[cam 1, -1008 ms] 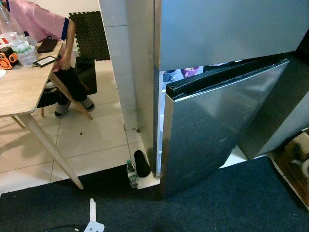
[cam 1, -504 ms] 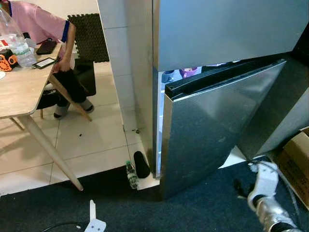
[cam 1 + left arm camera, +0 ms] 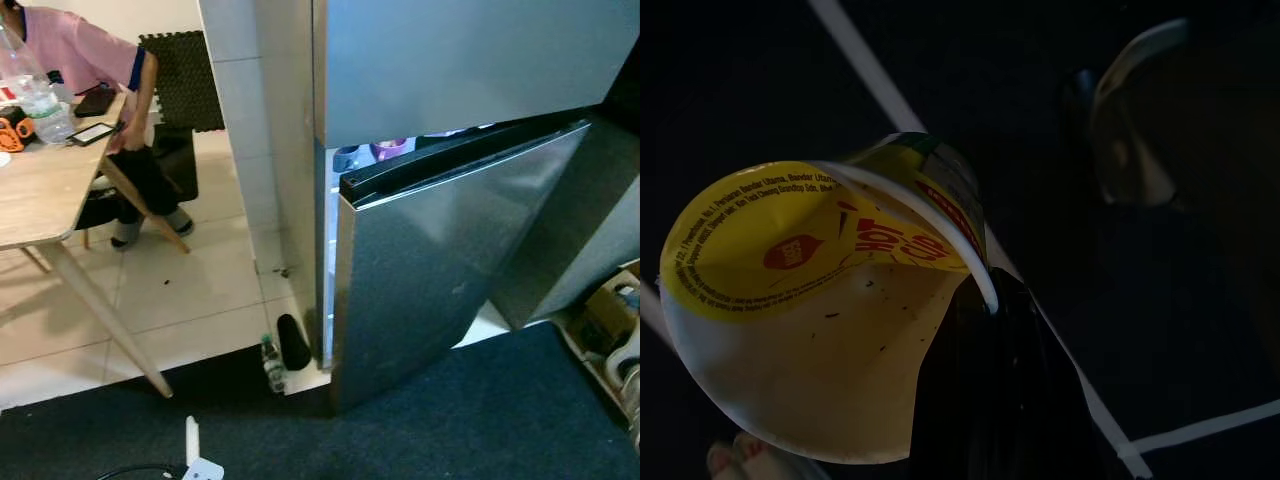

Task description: Restocking fridge

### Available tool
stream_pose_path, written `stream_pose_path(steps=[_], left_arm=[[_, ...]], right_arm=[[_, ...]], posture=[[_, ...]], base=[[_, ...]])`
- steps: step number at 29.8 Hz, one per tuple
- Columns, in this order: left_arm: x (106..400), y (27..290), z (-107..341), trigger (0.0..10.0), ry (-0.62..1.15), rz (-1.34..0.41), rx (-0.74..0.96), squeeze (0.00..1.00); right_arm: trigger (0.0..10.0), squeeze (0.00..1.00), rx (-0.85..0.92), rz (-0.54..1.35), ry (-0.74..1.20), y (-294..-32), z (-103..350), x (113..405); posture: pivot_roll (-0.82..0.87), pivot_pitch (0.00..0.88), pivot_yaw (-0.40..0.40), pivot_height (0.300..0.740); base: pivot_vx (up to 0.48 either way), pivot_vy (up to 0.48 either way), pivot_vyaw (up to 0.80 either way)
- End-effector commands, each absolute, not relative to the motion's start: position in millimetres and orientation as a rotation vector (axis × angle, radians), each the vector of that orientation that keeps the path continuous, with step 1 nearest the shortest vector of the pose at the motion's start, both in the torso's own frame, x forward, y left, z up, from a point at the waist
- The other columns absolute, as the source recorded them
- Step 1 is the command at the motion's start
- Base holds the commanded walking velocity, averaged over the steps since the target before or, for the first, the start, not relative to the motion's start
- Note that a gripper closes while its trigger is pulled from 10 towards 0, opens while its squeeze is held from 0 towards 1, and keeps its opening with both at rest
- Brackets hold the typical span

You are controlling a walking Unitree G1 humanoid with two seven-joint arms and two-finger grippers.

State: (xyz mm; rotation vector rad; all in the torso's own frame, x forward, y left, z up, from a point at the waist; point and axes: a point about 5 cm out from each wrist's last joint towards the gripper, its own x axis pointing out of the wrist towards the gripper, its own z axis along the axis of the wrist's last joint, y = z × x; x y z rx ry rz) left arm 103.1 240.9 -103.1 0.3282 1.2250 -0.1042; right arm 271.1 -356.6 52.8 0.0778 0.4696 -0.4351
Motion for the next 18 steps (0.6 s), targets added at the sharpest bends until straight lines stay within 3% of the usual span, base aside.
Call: stream_pose_path(steps=[1, 3, 9, 14, 18], left_arm=[[98, 239, -105, 10.0, 1.244, -0.120, 0.332, 0.00], [99, 236, -106, 10.0, 1.243, -0.130, 0.331, 0.00], [99, 233, -106, 10.0, 1.244, -0.139, 0.331, 0.00], [97, 233, -107, 10.0, 1.250, -0.145, 0.330, 0.00], [97, 233, -107, 10.0, 1.251, -0.146, 0.330, 0.00]], right_arm=[[10.0, 0.00, 0.083, -0.470, 0.441, -367, 63, 271], [10.0, 0.00, 0.054, -0.523, 0.330, -391, 100, 278], [10.0, 0.00, 0.035, -0.563, 0.195, -412, 142, 284], [10.0, 0.00, 0.050, -0.542, 0.255, -402, 121, 283], [10.0, 0.00, 0.080, -0.507, 0.402, -380, 76, 271]], posture=[[-0.06, 0.000, -0.025, 0.740], [-0.06, 0.000, -0.025, 0.740], [-0.07, 0.000, -0.027, 0.740], [-0.08, 0.000, -0.024, 0.740], [-0.07, 0.000, -0.020, 0.740]], base=[[0.000, 0.000, 0.00], [0.000, 0.000, 0.00], [0.000, 0.000, 0.00], [0.000, 0.000, 0.00], [0.000, 0.000, 0.00]])
